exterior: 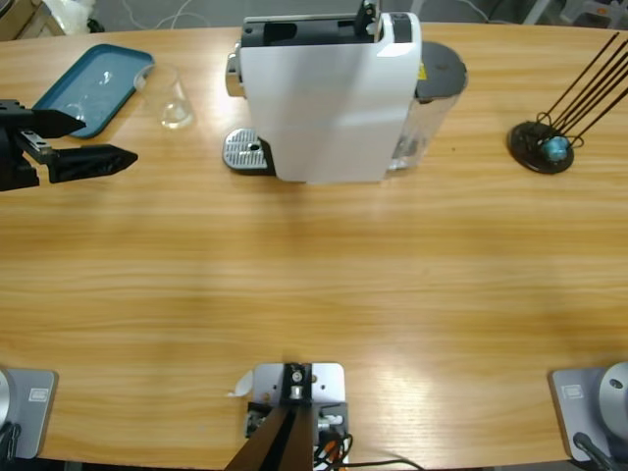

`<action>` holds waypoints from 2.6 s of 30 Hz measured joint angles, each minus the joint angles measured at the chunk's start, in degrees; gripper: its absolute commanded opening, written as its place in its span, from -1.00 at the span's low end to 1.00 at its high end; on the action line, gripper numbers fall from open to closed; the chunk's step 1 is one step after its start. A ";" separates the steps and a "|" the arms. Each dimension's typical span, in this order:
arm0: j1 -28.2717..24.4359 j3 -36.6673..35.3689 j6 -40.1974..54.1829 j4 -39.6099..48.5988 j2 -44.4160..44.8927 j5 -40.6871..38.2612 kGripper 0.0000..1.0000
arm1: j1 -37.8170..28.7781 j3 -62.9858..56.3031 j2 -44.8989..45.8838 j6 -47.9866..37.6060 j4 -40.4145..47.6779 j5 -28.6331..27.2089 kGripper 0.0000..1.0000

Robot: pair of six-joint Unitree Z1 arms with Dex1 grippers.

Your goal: Pour coffee

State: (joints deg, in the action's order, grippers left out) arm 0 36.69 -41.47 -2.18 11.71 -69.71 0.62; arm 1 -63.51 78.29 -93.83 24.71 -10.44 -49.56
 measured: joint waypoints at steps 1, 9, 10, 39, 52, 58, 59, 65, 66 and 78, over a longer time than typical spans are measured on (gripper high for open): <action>0.00 0.00 0.00 0.00 -0.07 0.00 0.92 | 0.02 0.01 -0.10 0.03 0.07 0.00 -1.00; 0.00 0.00 0.00 -0.01 -0.15 0.00 0.92 | 0.34 0.14 -2.06 0.05 1.81 0.00 -1.00; 0.00 0.00 0.00 -0.01 -0.16 0.00 0.92 | 0.58 0.15 -2.29 0.14 2.06 0.00 -1.00; 0.06 0.06 0.00 -0.43 -1.53 -0.14 0.92 | -0.77 4.67 -10.63 -1.86 4.37 2.39 -1.00; 0.06 0.06 0.00 -0.43 -1.53 -0.49 0.92 | -0.79 4.13 -12.16 -5.86 5.58 3.80 -1.00; 0.08 0.07 0.00 -0.43 -1.53 -0.80 0.92 | -1.41 2.30 -14.04 -7.36 7.33 5.67 -1.00; 0.09 0.08 0.00 -0.43 -1.53 -0.88 0.92 | -1.65 1.85 -14.42 -7.50 7.74 5.88 -1.00; 0.65 0.10 0.00 -0.43 -1.53 -1.05 0.92 | -2.00 1.39 -15.48 -7.88 9.66 6.20 -1.00; 0.71 0.12 0.00 -0.43 -1.53 -1.05 0.92 | -1.96 1.38 -15.58 -7.89 9.85 6.20 -1.00; 0.83 0.19 0.00 -0.43 -2.11 -1.05 0.92 | 1.06 -0.14 -16.46 -8.57 13.13 7.43 -1.00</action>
State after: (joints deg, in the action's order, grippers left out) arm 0 37.52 -41.28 -2.18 11.29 -71.82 -0.43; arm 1 -62.45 78.15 -110.29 16.14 2.68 -42.13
